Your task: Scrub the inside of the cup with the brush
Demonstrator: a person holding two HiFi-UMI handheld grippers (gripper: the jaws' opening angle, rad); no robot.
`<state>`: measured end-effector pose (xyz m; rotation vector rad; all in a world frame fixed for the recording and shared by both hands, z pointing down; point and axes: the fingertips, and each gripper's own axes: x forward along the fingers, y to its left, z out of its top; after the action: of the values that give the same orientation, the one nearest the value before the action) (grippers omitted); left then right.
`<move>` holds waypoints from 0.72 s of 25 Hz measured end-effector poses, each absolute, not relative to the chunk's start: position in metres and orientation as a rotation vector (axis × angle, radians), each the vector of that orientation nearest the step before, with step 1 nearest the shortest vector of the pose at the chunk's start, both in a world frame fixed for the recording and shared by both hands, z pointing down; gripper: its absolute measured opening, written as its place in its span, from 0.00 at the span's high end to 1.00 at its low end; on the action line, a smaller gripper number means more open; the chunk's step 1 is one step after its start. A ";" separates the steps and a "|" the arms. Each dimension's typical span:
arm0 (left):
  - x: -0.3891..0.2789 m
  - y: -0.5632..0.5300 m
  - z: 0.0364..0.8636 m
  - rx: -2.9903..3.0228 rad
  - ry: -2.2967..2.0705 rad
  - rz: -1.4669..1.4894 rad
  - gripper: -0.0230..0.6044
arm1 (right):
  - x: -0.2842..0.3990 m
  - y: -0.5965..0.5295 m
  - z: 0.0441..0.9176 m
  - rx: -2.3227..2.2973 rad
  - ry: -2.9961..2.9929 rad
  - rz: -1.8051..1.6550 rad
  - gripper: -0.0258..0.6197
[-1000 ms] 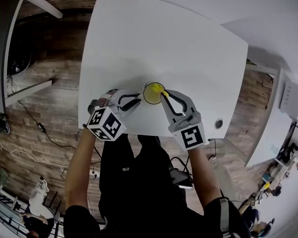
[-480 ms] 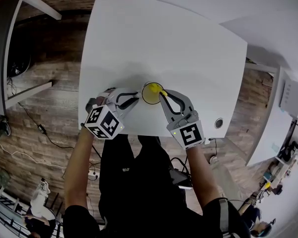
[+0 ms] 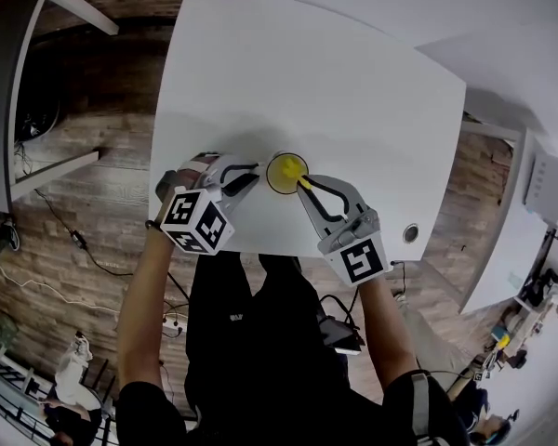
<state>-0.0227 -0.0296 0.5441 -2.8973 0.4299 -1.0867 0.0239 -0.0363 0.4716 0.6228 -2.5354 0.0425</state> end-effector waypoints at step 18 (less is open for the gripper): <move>-0.024 -0.028 0.544 -2.906 0.367 -1.074 0.87 | 0.014 -0.052 0.478 0.433 -2.533 0.009 0.91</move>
<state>-0.0238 -0.0278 0.5441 -2.9060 0.3666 -1.0744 0.0142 -0.0518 0.4778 0.4329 -2.5330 0.0094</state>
